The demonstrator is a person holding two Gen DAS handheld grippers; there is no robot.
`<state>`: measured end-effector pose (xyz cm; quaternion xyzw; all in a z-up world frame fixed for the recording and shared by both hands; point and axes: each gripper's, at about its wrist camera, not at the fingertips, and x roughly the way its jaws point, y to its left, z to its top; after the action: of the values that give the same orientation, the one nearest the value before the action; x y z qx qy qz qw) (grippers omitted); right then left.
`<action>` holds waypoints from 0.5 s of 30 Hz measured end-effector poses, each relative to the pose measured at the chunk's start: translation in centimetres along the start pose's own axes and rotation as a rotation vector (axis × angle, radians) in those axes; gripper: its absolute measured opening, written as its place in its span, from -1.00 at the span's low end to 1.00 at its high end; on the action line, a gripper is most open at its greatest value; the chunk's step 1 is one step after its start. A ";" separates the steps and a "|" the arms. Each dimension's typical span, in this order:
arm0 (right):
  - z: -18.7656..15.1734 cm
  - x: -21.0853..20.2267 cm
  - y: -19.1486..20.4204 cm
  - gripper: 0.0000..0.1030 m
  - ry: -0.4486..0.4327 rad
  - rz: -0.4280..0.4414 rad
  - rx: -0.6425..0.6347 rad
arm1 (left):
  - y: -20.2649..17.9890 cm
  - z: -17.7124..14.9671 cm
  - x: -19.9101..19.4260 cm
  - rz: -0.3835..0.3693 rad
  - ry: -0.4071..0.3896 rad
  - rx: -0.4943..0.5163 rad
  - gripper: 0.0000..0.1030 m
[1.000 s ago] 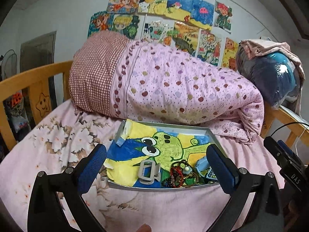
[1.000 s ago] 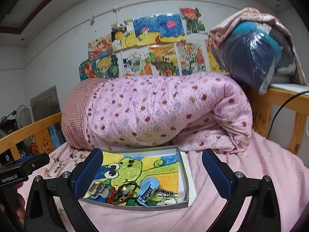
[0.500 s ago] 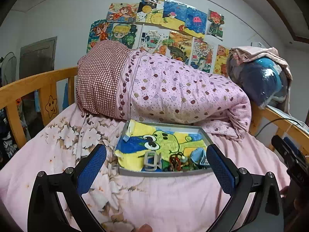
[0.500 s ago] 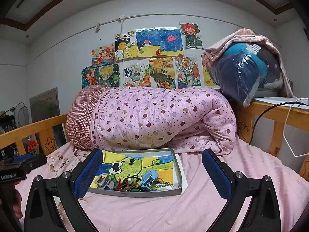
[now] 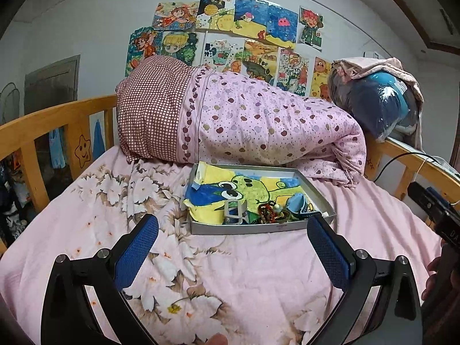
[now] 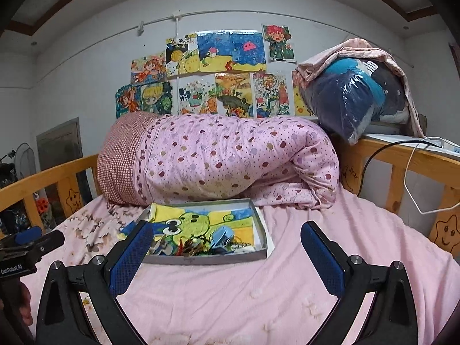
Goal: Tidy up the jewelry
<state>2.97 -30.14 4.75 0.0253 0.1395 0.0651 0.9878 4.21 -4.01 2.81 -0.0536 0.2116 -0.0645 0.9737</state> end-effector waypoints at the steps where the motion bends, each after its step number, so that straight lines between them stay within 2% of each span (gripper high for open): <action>1: -0.1 -0.2 0.2 1.00 0.003 0.003 0.000 | 0.1 0.0 -0.2 -0.004 -0.003 -0.003 0.97; 7: -1.1 -1.2 0.8 1.00 0.024 -0.017 0.000 | 0.3 -0.6 -1.1 -0.015 -0.006 0.011 0.97; 15: -2.5 -0.4 0.7 1.00 0.072 -0.008 0.008 | 0.0 -2.0 -1.3 -0.031 0.029 0.045 0.97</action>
<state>1.77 -29.41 2.49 0.0264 0.1752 0.0615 0.9823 2.22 -3.97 1.57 -0.0339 0.2236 -0.0849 0.9704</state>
